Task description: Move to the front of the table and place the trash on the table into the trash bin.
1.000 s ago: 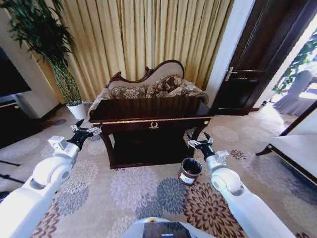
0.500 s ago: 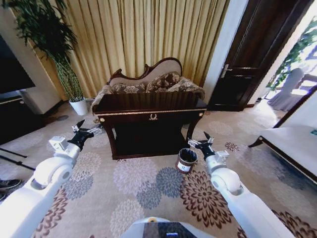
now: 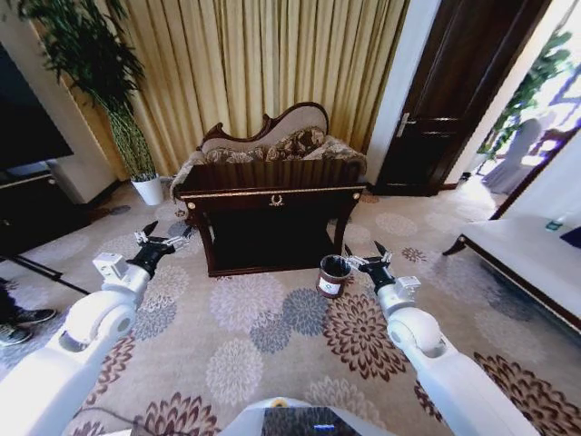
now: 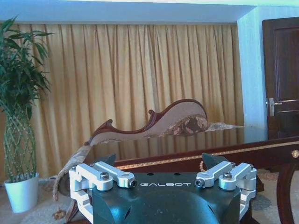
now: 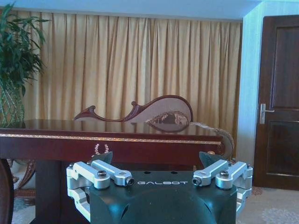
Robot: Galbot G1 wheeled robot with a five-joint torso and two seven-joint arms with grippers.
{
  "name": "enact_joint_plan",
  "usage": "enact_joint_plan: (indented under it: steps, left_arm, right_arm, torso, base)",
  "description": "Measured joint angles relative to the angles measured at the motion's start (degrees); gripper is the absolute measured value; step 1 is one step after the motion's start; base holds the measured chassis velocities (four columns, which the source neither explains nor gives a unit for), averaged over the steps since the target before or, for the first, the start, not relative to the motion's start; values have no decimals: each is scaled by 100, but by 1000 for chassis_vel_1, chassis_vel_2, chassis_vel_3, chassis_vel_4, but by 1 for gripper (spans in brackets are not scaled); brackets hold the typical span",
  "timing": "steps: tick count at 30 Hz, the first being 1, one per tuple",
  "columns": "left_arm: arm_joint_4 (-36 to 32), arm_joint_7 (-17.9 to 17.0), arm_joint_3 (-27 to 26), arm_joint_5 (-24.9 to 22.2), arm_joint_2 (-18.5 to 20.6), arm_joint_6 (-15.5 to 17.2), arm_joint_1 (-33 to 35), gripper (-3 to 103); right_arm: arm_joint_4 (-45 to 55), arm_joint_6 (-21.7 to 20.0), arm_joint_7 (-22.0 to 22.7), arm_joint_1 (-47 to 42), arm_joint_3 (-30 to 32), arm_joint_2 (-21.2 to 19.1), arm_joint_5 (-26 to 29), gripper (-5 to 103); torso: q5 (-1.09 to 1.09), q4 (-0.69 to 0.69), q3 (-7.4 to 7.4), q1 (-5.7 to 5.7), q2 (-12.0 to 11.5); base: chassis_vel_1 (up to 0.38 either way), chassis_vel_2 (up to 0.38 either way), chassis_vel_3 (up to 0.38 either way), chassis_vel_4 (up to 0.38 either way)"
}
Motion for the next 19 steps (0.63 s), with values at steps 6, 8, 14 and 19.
enact_joint_plan:
  steps: [6, 8, 14, 19]
  left_arm:
    - [-60, -4, -9, 6, -68, -6, 41, 100]
    - [-75, -10, -6, 5, -101, -6, 54, 100]
    - [-182, -221, 33, -21, -279, 127, 63, 100]
    - [-280, -495, -23, -82, -328, 346, 22, 100]
  right_arm:
    - [-73, 252, -23, -2, -42, 24, -74, 100]
    - [-75, 252, -17, -11, -45, 34, -80, 100]
    - [-38, 146, 160, -23, -26, 88, -79, 100]
    - [81, -36, 360, -69, 115, 182, -76, 100]
  torso:
    - [5, -2, -2, -5, 3]
    - [4, -3, -2, -5, 3]
    - [-1, 0, 1, 3, -2]
    - [1, -2, 1, 4, -2]
  base:
    - [128, -195, -119, 189]
    - [39, -58, -78, 66]
    - [-3, 20, 1, -11]
    - [-9, 23, 3, -18]
